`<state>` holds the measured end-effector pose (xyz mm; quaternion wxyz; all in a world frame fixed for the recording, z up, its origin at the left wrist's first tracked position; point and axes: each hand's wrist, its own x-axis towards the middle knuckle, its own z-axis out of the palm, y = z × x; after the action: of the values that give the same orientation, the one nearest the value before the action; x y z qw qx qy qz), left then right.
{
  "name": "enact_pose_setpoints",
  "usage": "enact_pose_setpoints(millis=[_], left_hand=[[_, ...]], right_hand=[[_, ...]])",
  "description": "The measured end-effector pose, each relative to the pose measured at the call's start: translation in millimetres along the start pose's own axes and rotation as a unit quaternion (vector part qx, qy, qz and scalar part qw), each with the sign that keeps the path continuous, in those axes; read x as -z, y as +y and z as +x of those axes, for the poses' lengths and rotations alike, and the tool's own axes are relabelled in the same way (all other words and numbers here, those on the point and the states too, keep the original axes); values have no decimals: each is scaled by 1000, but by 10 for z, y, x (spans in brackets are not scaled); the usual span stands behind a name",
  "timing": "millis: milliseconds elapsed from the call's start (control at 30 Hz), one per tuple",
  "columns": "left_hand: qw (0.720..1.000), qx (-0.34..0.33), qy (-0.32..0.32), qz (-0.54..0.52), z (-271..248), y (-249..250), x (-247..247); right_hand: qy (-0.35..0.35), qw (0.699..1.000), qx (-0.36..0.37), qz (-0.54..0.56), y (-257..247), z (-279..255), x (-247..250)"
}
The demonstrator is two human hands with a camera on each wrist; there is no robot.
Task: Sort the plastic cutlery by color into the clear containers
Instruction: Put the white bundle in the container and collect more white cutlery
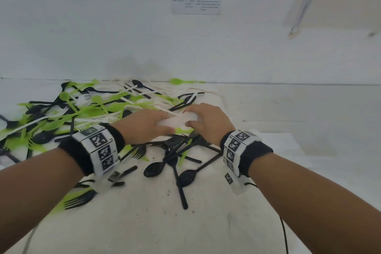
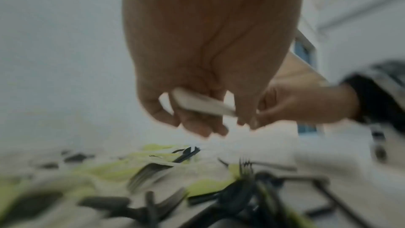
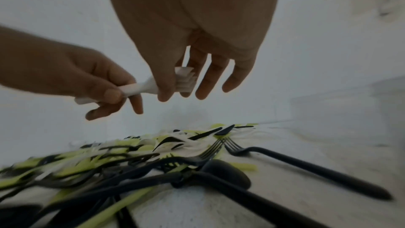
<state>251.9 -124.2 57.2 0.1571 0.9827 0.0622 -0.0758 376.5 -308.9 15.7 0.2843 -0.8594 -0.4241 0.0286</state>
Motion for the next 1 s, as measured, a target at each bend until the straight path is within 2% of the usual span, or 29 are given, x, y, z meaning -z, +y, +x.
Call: enact_pose_setpoints(millis=[67,267,367,533,633,833,1000], left_hand=[[996,-45,39,63,13,-63,16],[984,-144,28,100,345,242,-11],[974,-199,16,110,524,598,-65],[966,-253,-42,34,778,1339,-231],[956,-283,-41,60,1011,1812,-374],[940,-304,1,155,1482,2557,-710],[953,-255,-53,155,1723,2877,-876]], right_hand=[[7,999,-30,-13,54,-33,119],[31,993,-95,-60,252,-295,514],[42,986,-143,-67,481,-559,680],[42,966,-222,-123,992,-1103,1007],[44,952,-262,-154,1317,-1367,1246],[10,935,-305,-183,1991,-1676,1646],[-7,943,-275,-187,2334,-1724,1825]])
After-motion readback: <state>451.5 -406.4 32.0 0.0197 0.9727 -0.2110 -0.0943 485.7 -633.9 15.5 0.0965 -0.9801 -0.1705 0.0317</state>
